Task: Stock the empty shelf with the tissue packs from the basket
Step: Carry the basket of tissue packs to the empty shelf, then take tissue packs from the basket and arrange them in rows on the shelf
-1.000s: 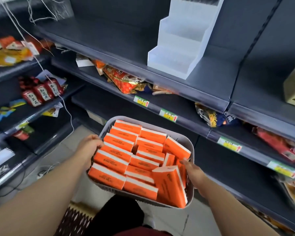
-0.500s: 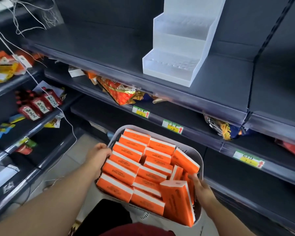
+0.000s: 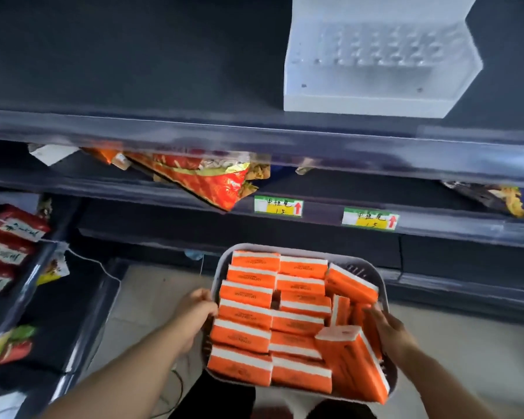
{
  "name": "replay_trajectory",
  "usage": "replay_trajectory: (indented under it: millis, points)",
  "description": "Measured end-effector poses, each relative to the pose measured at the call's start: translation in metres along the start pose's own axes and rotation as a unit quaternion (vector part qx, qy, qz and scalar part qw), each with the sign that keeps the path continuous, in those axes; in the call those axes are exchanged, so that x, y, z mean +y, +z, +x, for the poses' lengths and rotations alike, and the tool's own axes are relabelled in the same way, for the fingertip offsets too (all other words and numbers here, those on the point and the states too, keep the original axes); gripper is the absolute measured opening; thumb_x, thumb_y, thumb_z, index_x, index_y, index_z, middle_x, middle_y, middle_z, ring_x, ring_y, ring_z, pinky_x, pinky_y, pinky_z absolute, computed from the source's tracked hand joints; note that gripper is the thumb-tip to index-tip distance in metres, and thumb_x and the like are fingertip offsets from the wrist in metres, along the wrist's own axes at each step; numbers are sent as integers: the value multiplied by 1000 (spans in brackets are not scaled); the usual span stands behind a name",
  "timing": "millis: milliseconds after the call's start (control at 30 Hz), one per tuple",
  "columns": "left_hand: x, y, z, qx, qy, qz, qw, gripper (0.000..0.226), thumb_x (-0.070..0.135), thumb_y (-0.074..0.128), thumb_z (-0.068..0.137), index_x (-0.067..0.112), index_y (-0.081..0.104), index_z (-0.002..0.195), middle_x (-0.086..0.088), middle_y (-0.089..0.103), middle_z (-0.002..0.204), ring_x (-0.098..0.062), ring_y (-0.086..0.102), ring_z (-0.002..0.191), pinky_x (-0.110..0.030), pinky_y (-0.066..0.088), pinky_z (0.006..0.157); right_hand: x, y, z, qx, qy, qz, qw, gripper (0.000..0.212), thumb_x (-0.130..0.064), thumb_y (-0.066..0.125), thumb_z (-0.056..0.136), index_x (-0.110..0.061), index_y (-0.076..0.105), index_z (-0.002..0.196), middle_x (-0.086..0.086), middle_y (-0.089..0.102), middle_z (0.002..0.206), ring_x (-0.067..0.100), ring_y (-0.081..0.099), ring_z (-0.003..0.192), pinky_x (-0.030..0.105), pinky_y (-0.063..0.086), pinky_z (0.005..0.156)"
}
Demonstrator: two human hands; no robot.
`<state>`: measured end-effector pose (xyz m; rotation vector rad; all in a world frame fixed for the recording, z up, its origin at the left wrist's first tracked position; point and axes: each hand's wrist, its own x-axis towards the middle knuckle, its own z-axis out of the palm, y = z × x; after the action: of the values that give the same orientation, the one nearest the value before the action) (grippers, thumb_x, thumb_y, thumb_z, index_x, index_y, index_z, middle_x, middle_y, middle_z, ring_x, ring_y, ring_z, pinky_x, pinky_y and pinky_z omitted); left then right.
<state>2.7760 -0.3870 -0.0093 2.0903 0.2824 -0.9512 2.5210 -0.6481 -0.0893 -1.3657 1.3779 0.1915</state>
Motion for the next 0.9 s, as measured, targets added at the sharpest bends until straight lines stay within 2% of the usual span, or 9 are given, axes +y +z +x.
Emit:
replay_trajectory:
  millis: [100,233,333,400,600,667,733,833,900]
  points:
    - [-7,-17,28,-40,1,22,999,29,-6,54,65,19,39,65,0,47,59,-19,47,63,-31,35,60,-5,25,10,27,0,-16,1000,52,-60,43,89,-18,66,108,5,71,87,23,67,76,36,54,76]
    - [-20,-22,57,-30,12,-4,999,30,-9,51,66,18,40,66,0,44,56,-19,43,58,-29,32,54,-4,47,15,45,-28,-47,997,48,-58,41,91,-21,67,108,-2,65,77,8,58,64,20,40,56]
    - [-37,-20,74,-9,15,-34,999,29,-9,50,67,18,40,64,0,45,57,-19,44,56,-28,33,53,7,57,18,26,-36,-54,998,46,-59,41,90,-23,66,106,3,69,85,20,65,76,30,50,70]
    - [-51,-17,83,5,4,-60,998,29,-8,49,67,20,40,62,0,45,56,-20,44,54,-28,34,52,16,61,20,13,-43,-64,997,43,-59,41,90,-26,64,104,5,68,91,22,64,80,32,49,75]
    - [-90,-1,122,21,41,-11,999,25,-6,48,73,17,45,64,-1,49,55,-20,46,52,-25,34,49,45,81,49,20,-58,-97,993,42,-60,40,89,-28,65,102,2,68,86,17,63,74,28,49,66]
    - [-107,7,138,32,78,10,996,23,-4,49,77,15,47,65,-1,50,54,-18,46,50,-24,33,46,56,90,64,33,-64,-121,990,43,-58,39,90,-27,65,106,-1,66,82,7,59,67,20,43,54]
    - [-128,16,159,44,113,13,993,23,-3,51,79,15,49,65,0,51,55,-16,48,53,-25,34,49,67,97,81,57,-63,-144,986,42,-58,38,91,-30,65,107,-4,62,76,2,53,61,16,37,50]
    - [-154,25,188,57,167,11,984,25,-3,55,78,18,52,64,7,53,52,-3,50,49,-20,37,51,83,108,104,82,-95,-156,980,41,-66,35,87,-37,63,80,-12,55,56,13,56,56,26,44,57]
    - [-169,29,209,52,203,6,978,28,-3,57,77,21,55,63,11,55,51,1,48,48,-20,38,53,94,116,115,100,-121,-135,978,40,-71,35,80,-42,60,71,-13,57,50,9,56,52,27,43,55]
